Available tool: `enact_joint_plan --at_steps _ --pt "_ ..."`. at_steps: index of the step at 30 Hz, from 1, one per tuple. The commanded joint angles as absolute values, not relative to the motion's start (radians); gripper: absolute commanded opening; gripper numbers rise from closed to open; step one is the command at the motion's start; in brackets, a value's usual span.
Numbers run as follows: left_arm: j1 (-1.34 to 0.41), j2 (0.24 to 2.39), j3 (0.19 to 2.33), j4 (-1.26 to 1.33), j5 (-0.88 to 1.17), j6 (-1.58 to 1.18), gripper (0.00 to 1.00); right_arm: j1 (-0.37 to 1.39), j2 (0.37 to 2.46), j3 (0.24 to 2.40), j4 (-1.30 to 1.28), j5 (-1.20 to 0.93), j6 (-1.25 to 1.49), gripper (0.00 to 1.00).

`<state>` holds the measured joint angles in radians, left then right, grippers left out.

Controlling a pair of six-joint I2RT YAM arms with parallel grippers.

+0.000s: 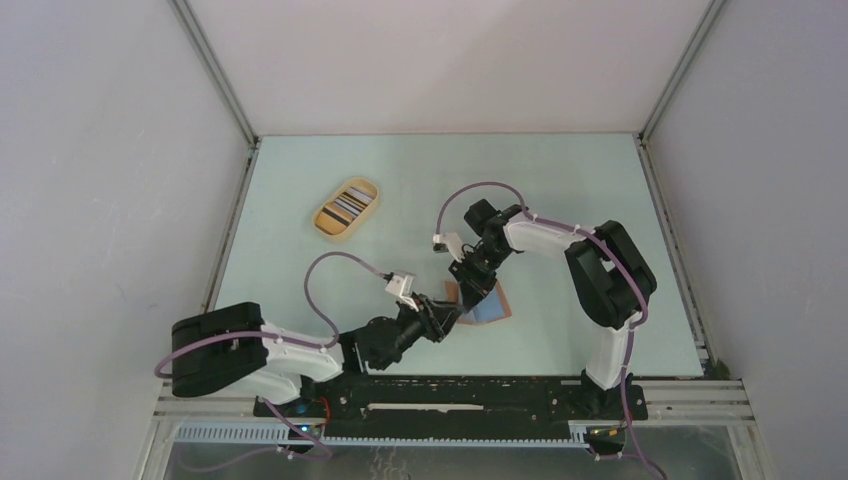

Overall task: Put the credit cards into the card holder
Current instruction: Turn over the card slot in the card holder.

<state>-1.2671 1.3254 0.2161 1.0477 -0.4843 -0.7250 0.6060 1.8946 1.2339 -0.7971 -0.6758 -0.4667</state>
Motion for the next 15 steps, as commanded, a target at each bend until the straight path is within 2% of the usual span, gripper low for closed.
enact_joint_plan --at_steps 1,7,15 --pt "-1.275 1.355 0.312 0.914 -0.472 -0.643 0.3 0.596 1.907 1.272 -0.816 -0.711 -0.463 0.22" --pt "-1.273 1.447 0.4 0.84 -0.516 -0.626 0.27 0.593 1.917 1.279 -0.828 -0.722 -0.466 0.14" --pt "-1.257 1.517 0.455 0.723 -0.617 -0.646 0.24 0.59 1.918 1.279 -0.831 -0.73 -0.468 0.14"
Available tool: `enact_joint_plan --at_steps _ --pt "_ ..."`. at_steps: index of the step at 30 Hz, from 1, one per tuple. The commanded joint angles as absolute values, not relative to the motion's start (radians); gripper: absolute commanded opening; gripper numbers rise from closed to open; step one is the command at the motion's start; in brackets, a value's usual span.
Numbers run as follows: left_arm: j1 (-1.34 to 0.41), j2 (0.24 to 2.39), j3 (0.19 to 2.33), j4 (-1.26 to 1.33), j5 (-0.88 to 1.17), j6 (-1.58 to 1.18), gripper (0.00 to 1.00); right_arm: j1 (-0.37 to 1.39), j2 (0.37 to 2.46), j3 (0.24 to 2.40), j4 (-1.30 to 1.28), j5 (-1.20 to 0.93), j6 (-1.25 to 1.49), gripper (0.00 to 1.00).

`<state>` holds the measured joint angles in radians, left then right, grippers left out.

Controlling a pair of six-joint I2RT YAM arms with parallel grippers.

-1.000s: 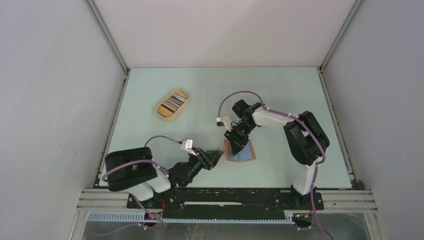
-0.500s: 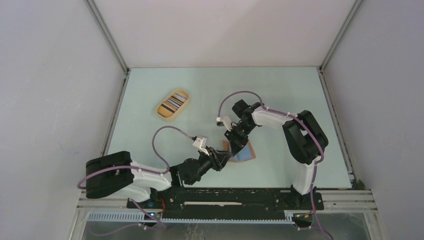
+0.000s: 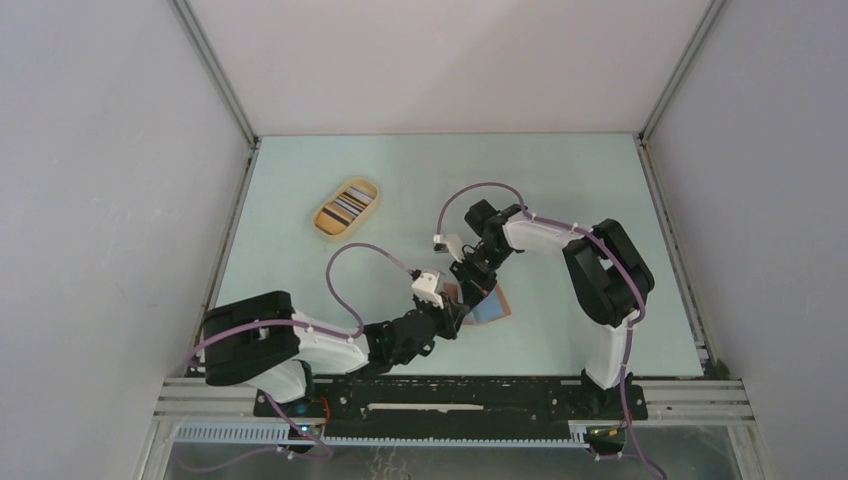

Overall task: Put the credit cards into the card holder
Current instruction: Turn over the card slot in the card holder.

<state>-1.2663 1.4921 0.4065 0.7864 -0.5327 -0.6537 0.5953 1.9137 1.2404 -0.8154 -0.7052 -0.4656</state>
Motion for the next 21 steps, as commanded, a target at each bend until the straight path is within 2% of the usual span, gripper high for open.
enact_joint_plan --at_steps 1,6,14,21 --pt "-1.255 1.525 0.455 0.717 -0.627 -0.657 0.24 0.587 1.916 1.279 -0.831 -0.731 -0.467 0.14" --pt "-1.23 1.563 0.446 0.693 -0.645 -0.726 0.22 0.57 1.903 1.279 -0.834 -0.743 -0.468 0.16" --pt "-1.206 1.566 0.429 0.61 -0.694 -0.831 0.12 0.546 1.898 1.272 -0.816 -0.696 -0.451 0.18" --pt "-1.189 1.594 0.474 0.543 -0.666 -0.836 0.11 0.522 1.916 1.265 -0.794 -0.6 -0.419 0.19"
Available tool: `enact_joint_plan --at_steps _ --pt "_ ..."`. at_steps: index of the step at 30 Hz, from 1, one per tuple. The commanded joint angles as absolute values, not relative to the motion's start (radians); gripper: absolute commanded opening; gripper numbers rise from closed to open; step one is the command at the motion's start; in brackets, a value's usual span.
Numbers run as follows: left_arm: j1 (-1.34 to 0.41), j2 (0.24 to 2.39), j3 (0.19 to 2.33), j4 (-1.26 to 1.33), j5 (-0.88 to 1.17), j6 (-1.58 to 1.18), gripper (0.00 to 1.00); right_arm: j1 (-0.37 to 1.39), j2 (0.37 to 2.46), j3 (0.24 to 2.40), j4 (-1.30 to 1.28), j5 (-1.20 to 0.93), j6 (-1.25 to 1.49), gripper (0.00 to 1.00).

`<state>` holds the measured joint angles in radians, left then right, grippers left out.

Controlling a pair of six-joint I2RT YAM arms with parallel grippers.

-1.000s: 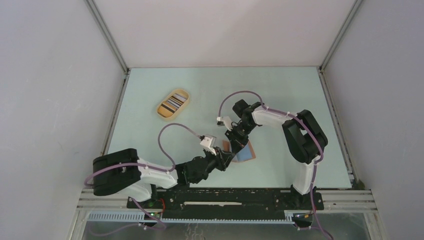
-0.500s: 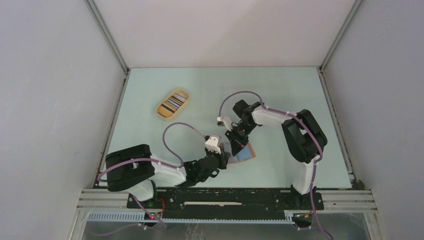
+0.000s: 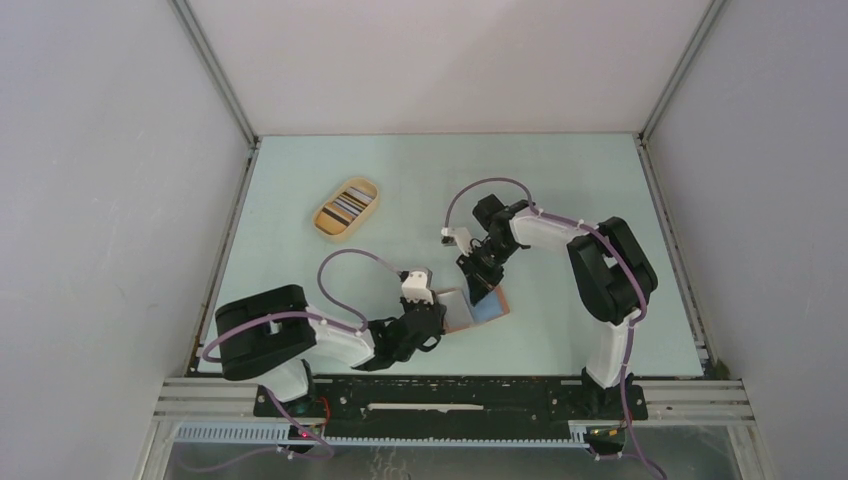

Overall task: Put the credit cards into the card holder
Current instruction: Turn over the card slot in the card holder.

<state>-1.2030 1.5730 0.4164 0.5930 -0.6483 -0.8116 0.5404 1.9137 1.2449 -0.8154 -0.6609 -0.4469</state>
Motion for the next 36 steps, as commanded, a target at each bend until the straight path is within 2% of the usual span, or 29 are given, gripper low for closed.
enact_joint_plan --at_steps 1,16,36 --pt "-1.184 1.598 0.48 0.536 -0.658 -0.837 0.11 0.519 1.919 1.265 -0.794 -0.593 -0.418 0.19" --pt "-1.136 1.634 0.527 0.507 -0.538 -0.81 0.16 0.503 1.868 1.264 -0.827 -0.695 -0.457 0.23" --pt "-1.108 1.641 0.536 0.537 -0.42 -0.765 0.19 0.486 1.916 1.261 -0.819 -0.625 -0.425 0.23"
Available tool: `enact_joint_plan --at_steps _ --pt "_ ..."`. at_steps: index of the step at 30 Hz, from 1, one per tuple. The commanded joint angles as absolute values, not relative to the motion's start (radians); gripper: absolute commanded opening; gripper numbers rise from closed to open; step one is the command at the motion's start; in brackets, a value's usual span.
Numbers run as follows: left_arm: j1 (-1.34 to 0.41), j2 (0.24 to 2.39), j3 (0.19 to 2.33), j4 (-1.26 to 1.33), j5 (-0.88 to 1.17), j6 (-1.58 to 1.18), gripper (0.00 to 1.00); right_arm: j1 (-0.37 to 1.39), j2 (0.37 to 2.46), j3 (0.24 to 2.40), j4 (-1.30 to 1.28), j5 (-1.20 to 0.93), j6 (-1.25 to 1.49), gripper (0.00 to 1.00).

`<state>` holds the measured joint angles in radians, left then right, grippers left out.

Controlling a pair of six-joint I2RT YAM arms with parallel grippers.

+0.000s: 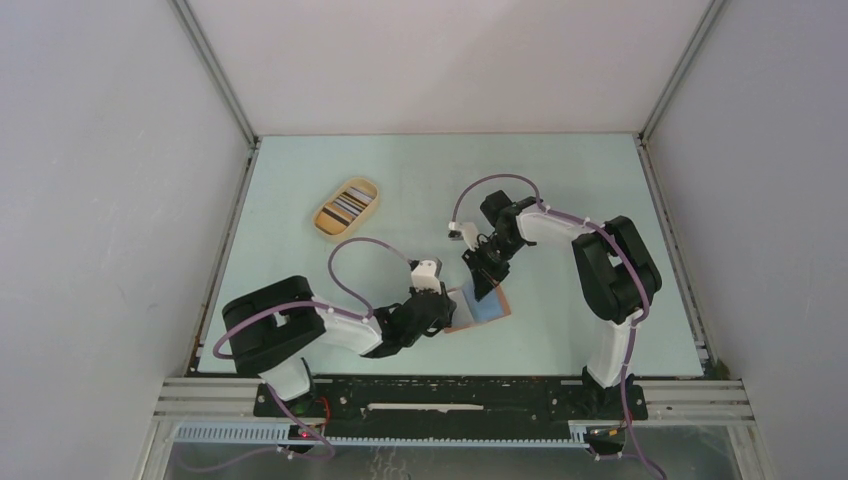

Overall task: Put the credit cards into the card holder
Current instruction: Turn over the card slot in the card holder.

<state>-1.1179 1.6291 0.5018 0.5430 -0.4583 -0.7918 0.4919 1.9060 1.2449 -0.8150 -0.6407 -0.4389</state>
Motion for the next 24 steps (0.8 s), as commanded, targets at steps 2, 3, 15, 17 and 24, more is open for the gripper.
enact_joint_plan --at_steps 2,3,15,17,24 --pt "-1.104 1.643 0.536 0.537 -0.414 -0.767 0.2 0.484 1.912 1.261 -0.82 -0.63 -0.425 0.23" --pt "-1.102 1.644 0.537 0.538 -0.412 -0.767 0.2 0.483 1.909 1.261 -0.821 -0.636 -0.425 0.23" --pt "-1.088 1.618 0.549 0.551 -0.33 -0.718 0.22 0.459 1.809 1.261 -0.856 -0.787 -0.481 0.23" --pt "-1.086 1.614 0.553 0.556 -0.318 -0.711 0.23 0.449 1.8 1.261 -0.862 -0.799 -0.486 0.23" --pt "-1.081 1.602 0.56 0.577 -0.267 -0.695 0.25 0.42 1.771 1.261 -0.883 -0.84 -0.511 0.24"
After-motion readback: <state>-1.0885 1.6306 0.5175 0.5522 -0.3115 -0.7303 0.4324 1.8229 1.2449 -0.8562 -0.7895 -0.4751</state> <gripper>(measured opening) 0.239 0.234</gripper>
